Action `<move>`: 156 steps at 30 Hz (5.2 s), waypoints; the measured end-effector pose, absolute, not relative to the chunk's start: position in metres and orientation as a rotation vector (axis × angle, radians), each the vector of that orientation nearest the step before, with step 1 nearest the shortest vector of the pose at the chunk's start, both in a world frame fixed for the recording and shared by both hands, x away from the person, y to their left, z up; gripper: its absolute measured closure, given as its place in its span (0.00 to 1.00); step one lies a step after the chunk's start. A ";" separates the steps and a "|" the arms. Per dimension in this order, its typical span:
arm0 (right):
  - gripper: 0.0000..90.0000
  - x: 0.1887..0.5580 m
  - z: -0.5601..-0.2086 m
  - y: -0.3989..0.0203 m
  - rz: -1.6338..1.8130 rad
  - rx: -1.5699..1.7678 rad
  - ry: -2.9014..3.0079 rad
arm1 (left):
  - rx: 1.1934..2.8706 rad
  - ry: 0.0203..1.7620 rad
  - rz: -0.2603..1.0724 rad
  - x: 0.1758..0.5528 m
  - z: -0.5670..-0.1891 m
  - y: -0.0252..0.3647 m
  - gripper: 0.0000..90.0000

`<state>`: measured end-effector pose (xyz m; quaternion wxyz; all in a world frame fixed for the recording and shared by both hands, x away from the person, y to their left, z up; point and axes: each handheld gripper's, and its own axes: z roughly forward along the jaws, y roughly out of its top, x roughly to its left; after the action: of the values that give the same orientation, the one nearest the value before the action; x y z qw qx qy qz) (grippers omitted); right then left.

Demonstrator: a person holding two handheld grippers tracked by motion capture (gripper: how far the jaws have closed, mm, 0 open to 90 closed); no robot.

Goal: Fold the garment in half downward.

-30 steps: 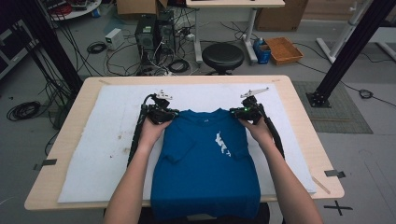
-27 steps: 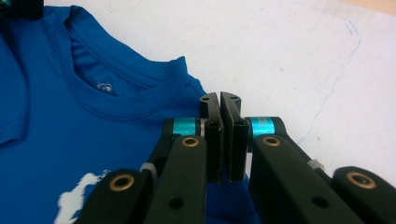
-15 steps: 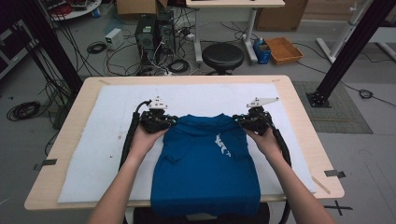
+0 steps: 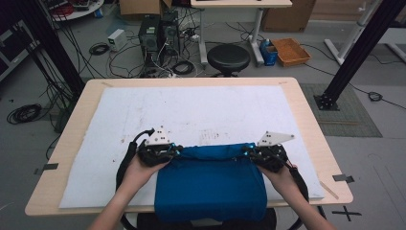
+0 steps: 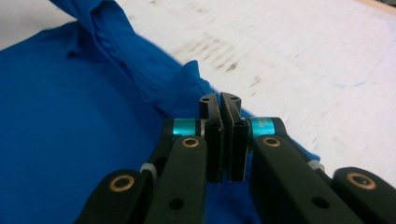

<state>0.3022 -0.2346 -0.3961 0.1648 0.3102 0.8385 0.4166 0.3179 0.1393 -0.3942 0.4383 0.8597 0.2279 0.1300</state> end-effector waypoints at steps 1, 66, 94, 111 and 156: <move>0.98 0.298 -0.397 -0.236 1.185 0.873 2.390 | 2.139 0.557 0.316 0.314 -0.395 0.140 0.97; 0.80 0.340 -0.443 -0.270 1.161 1.307 2.429 | 2.067 1.060 0.318 0.328 -0.445 0.161 0.60; 0.93 0.429 -0.412 -0.263 1.064 1.178 2.346 | 2.163 0.928 0.465 0.422 -0.423 0.146 0.92; 0.73 0.436 -0.415 -0.282 1.048 1.228 2.264 | 2.072 1.077 0.456 0.420 -0.414 0.159 0.61; 0.71 0.377 -0.432 -0.280 1.146 1.365 2.346 | 1.973 1.322 0.156 0.372 -0.435 0.156 0.90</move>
<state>0.3771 -0.2804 -0.4321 0.0976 0.4610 0.7925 0.3873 0.3725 0.1563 -0.4351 0.3717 0.7695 0.5157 0.0610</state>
